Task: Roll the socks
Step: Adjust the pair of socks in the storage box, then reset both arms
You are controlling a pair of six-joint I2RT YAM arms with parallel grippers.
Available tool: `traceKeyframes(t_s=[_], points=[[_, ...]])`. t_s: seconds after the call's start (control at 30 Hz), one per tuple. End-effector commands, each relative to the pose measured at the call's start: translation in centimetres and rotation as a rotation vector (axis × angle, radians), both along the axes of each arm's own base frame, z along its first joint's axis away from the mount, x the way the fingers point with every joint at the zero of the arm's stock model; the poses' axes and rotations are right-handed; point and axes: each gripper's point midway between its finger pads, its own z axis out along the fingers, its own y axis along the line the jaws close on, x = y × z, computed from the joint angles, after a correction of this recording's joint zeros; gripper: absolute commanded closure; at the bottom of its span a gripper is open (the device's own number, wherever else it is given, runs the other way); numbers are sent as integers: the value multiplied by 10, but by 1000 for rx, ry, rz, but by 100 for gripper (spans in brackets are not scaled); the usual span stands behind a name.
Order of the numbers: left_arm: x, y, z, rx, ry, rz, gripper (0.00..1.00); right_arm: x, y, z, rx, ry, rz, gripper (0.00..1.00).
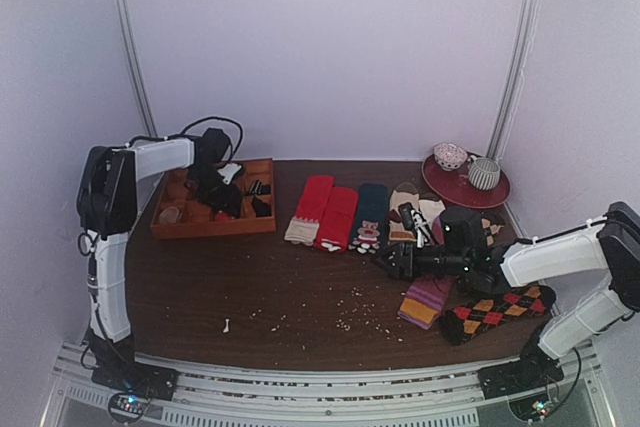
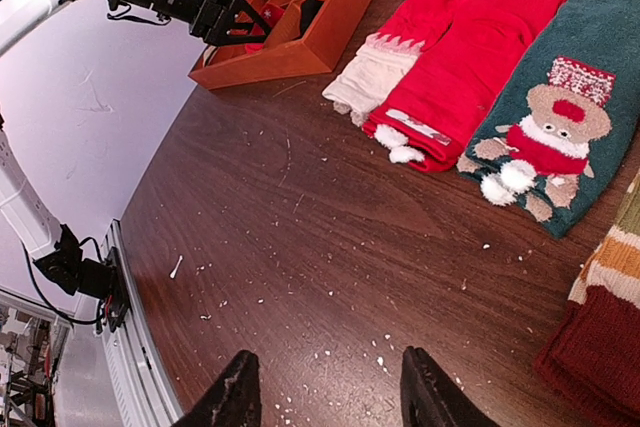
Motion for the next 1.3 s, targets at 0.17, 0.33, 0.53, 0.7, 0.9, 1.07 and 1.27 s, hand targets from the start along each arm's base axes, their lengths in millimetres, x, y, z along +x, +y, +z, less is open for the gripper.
traceKeyframes(t_s=[0.17,0.33,0.53,0.7,0.9,1.07,1.27], points=[[19,3,58,4,-169,16,2,4,3,20,10,-47,-6,51],[21,8,88,13,-234,29,2,5,5,25,18,-56,-3,50],[19,15,128,16,-320,54,2,9,5,27,-13,-57,-4,48],[14,18,172,-23,-439,74,2,18,6,42,-79,-110,-2,0],[-6,27,207,-65,-594,95,2,49,-17,52,-250,-104,-177,0],[-35,38,228,-95,-727,110,2,61,-36,70,-318,-161,-273,0],[-64,56,258,-123,-870,172,2,70,-57,82,-422,-207,-355,0]])
